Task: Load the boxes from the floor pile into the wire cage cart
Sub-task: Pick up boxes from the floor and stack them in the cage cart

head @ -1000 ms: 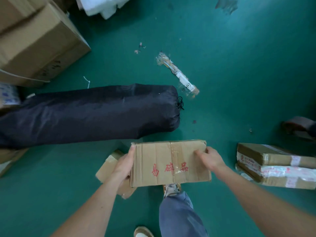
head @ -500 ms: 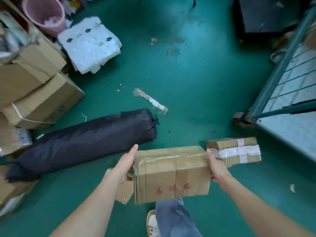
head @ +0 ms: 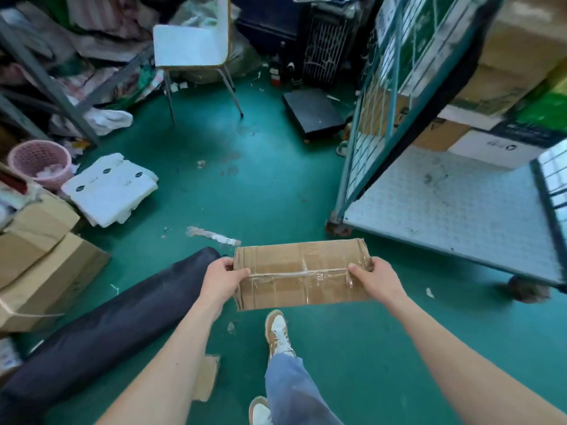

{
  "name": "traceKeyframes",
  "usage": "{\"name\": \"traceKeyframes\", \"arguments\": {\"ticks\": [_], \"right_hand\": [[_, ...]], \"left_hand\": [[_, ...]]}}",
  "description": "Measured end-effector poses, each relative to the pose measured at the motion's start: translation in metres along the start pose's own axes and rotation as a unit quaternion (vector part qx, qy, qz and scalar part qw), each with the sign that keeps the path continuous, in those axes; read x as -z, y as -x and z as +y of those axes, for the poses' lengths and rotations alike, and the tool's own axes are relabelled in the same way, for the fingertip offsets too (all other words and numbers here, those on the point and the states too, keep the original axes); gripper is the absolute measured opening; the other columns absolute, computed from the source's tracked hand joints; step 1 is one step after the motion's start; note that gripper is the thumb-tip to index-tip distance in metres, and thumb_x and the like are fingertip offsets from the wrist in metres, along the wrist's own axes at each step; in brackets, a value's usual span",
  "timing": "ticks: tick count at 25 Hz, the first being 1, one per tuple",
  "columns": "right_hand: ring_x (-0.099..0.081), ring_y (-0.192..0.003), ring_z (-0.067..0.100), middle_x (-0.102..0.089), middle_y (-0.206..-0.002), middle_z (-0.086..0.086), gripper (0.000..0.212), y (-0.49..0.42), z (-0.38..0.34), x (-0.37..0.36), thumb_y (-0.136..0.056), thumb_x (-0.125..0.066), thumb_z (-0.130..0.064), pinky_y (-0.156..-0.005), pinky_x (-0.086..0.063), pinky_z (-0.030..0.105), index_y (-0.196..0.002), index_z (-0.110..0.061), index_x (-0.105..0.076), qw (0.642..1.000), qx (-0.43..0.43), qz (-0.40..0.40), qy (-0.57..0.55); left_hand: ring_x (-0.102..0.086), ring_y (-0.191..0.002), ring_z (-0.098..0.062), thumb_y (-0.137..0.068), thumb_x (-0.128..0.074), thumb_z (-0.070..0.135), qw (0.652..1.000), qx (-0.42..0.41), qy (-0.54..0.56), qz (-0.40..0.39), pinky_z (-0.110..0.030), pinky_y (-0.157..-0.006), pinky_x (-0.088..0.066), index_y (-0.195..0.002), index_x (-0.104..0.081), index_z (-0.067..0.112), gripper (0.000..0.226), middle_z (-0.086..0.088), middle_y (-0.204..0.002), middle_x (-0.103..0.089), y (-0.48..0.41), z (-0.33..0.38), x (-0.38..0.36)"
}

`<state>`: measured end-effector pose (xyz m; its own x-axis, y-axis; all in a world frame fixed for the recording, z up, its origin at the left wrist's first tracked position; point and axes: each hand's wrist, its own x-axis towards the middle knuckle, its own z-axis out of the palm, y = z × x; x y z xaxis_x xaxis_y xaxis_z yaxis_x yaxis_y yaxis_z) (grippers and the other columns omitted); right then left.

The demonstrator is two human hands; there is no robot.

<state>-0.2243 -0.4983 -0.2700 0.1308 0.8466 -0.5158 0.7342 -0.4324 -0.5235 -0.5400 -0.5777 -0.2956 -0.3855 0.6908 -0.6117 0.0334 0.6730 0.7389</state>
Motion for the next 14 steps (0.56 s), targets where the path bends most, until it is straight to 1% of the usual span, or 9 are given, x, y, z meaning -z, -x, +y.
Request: {"name": "traceKeyframes", "arguments": {"ticks": [1,4,6,7,10,12,14], "right_hand": [[-0.063,-0.097,0.025,-0.069,-0.102,0.001,0.030,0.014,0.002,0.018,-0.091,-0.067,-0.041,-0.078,-0.047,0.033,-0.106,-0.015,-0.063,1.000,0.005,0.012,-0.009],[-0.064,-0.094,0.024,-0.068,-0.098,0.002,0.032,0.054,0.010,0.071,-0.090,-0.067,-0.043,-0.082,-0.051,0.038,-0.101,-0.013,-0.063,0.999,0.007,0.044,-0.027],[-0.065,-0.092,0.024,-0.068,-0.096,0.002,0.033,0.078,0.018,0.102,-0.090,-0.066,-0.045,-0.083,-0.052,0.040,-0.098,-0.013,-0.063,0.996,0.008,0.071,-0.053],[-0.065,-0.090,0.024,-0.068,-0.094,0.002,0.033,0.088,0.021,0.114,-0.089,-0.066,-0.045,-0.082,-0.051,0.040,-0.096,-0.013,-0.063,0.994,0.008,0.083,-0.067],[-0.062,-0.080,0.023,-0.066,-0.085,0.001,0.033,0.115,0.039,0.141,-0.089,-0.066,-0.046,-0.072,-0.047,0.038,-0.086,-0.014,-0.060,0.989,-0.001,0.109,-0.103],[-0.062,-0.078,0.022,-0.068,-0.083,0.002,0.033,0.127,0.052,0.155,-0.090,-0.067,-0.045,-0.071,-0.048,0.037,-0.085,-0.013,-0.063,0.985,-0.011,0.114,-0.127],[-0.064,-0.080,0.022,-0.071,-0.086,0.003,0.031,0.134,0.063,0.174,-0.091,-0.067,-0.042,-0.072,-0.050,0.036,-0.087,-0.012,-0.066,0.979,0.002,0.129,-0.159]], "left_hand": [[-0.069,-0.095,-0.025,-0.086,-0.074,0.009,1.000,-0.007,0.017,-0.018,-0.032,-0.072,-0.050,-0.100,-0.069,0.016,0.017,-0.001,-0.098,-0.074,0.015,0.010,-0.003],[-0.068,-0.105,-0.035,-0.087,-0.073,0.008,0.994,-0.016,0.066,-0.089,-0.043,-0.081,-0.049,-0.107,-0.064,0.025,0.027,-0.005,-0.106,-0.074,0.059,0.038,-0.016],[-0.067,-0.107,-0.036,-0.087,-0.074,0.011,0.987,-0.021,0.107,-0.122,-0.051,-0.092,-0.050,-0.112,-0.062,0.029,0.033,-0.006,-0.110,-0.073,0.087,0.058,-0.026],[-0.067,-0.107,-0.034,-0.088,-0.075,0.011,0.983,-0.033,0.129,-0.130,-0.053,-0.094,-0.051,-0.115,-0.062,0.028,0.035,-0.006,-0.112,-0.073,0.097,0.064,-0.032],[-0.068,-0.104,-0.026,-0.087,-0.077,0.011,0.975,-0.078,0.153,-0.143,-0.044,-0.085,-0.055,-0.124,-0.056,0.024,0.044,-0.004,-0.119,-0.069,0.129,0.077,-0.055],[-0.067,-0.101,-0.022,-0.087,-0.076,0.010,0.978,-0.085,0.128,-0.141,-0.040,-0.086,-0.055,-0.127,-0.053,0.020,0.047,-0.005,-0.120,-0.068,0.144,0.083,-0.075],[-0.066,-0.101,-0.020,-0.088,-0.075,0.010,0.981,-0.096,0.105,-0.131,-0.038,-0.087,-0.054,-0.126,-0.053,0.018,0.045,-0.005,-0.119,-0.068,0.154,0.095,-0.097]]}}
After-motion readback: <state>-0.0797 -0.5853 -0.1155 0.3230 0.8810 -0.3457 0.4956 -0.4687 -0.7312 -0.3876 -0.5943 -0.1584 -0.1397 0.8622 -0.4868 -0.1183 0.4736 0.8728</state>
